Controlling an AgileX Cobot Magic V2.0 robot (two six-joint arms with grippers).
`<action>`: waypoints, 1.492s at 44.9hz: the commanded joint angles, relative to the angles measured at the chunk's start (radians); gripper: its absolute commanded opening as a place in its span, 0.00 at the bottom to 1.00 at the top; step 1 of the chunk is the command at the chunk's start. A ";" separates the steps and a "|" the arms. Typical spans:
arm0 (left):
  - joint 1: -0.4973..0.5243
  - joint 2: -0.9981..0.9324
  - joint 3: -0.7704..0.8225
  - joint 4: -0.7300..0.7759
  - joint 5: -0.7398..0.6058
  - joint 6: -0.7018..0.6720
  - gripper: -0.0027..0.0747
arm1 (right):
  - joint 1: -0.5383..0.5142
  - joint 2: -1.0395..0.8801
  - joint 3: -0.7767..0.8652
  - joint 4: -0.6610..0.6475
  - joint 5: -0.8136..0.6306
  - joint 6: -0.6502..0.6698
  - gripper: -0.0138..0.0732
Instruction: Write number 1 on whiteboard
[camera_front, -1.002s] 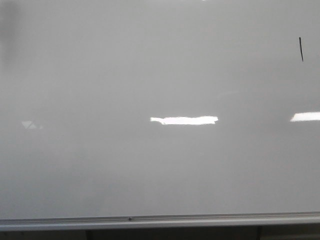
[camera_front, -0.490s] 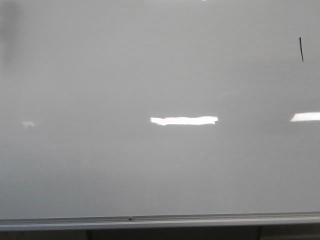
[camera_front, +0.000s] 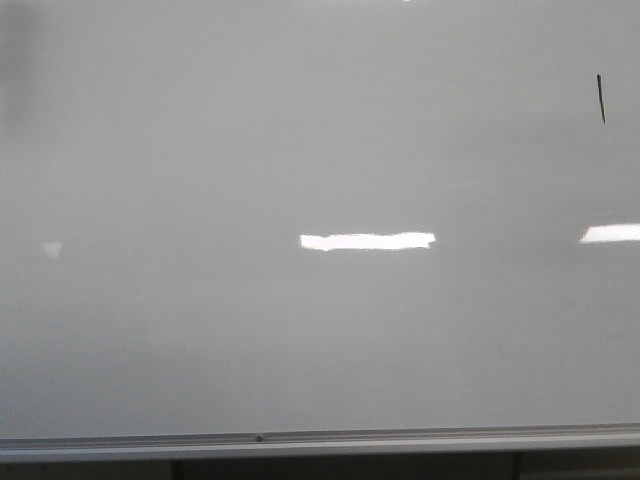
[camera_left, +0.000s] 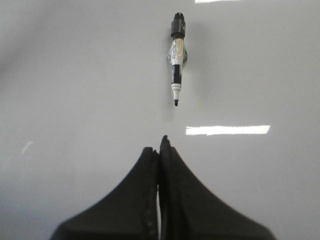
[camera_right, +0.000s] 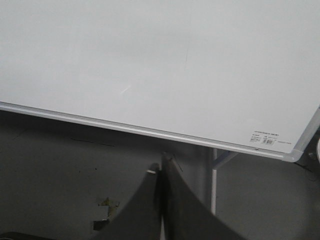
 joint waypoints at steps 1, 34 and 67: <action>-0.009 -0.020 0.023 -0.002 -0.098 -0.001 0.01 | -0.006 0.009 -0.023 -0.026 -0.061 -0.005 0.08; -0.014 -0.018 0.023 -0.002 -0.100 -0.001 0.01 | -0.006 0.009 -0.023 -0.026 -0.061 -0.005 0.08; -0.014 -0.018 0.023 -0.002 -0.100 -0.001 0.01 | -0.251 -0.455 0.548 0.108 -0.791 -0.005 0.08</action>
